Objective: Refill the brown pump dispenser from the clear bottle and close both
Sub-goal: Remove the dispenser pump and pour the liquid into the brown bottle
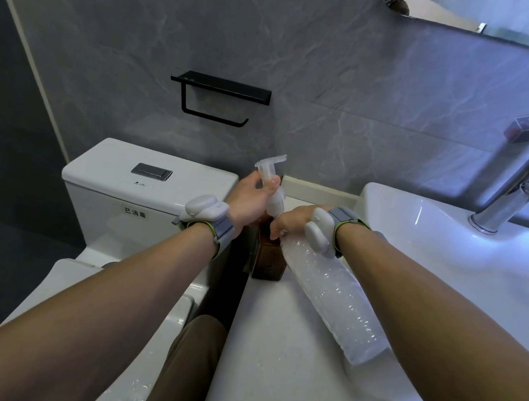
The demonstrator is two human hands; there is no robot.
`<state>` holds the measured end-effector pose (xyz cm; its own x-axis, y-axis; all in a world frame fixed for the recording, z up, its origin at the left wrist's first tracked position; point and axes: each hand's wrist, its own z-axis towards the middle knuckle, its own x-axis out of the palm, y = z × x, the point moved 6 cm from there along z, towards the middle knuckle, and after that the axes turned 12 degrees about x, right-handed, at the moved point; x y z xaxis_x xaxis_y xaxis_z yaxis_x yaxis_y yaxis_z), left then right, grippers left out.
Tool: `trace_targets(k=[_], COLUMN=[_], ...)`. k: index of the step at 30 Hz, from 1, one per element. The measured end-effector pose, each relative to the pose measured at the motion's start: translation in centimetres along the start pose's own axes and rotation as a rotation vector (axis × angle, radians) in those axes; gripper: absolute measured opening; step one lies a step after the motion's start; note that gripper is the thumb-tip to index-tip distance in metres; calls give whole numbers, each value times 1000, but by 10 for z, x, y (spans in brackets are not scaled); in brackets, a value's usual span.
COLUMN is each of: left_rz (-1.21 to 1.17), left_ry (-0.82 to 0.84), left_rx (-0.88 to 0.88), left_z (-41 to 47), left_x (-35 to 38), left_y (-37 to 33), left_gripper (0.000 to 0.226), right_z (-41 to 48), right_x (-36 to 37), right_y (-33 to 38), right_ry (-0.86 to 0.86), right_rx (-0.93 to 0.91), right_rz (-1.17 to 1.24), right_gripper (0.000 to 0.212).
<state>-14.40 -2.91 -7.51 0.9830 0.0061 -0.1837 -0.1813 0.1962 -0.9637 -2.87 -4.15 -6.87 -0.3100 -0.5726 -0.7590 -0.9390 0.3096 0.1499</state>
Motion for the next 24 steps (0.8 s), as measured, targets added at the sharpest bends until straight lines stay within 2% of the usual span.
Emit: trace_targets(k=[6, 15, 24], left_rz=[-3, -1, 3], left_ry=[-12, 1, 17], left_rx=[-7, -13, -2], left_z=[0, 0, 1], left_x=[-1, -1, -1], left_y=[0, 2, 2], left_gripper=[38, 42, 42], right_z=[0, -3, -7], right_x=[1, 0, -2], right_y=[3, 1, 0], right_ry=[-12, -5, -28], right_rx=[-5, -13, -30], right_rz=[-42, -17, -39], right_gripper=[43, 26, 26])
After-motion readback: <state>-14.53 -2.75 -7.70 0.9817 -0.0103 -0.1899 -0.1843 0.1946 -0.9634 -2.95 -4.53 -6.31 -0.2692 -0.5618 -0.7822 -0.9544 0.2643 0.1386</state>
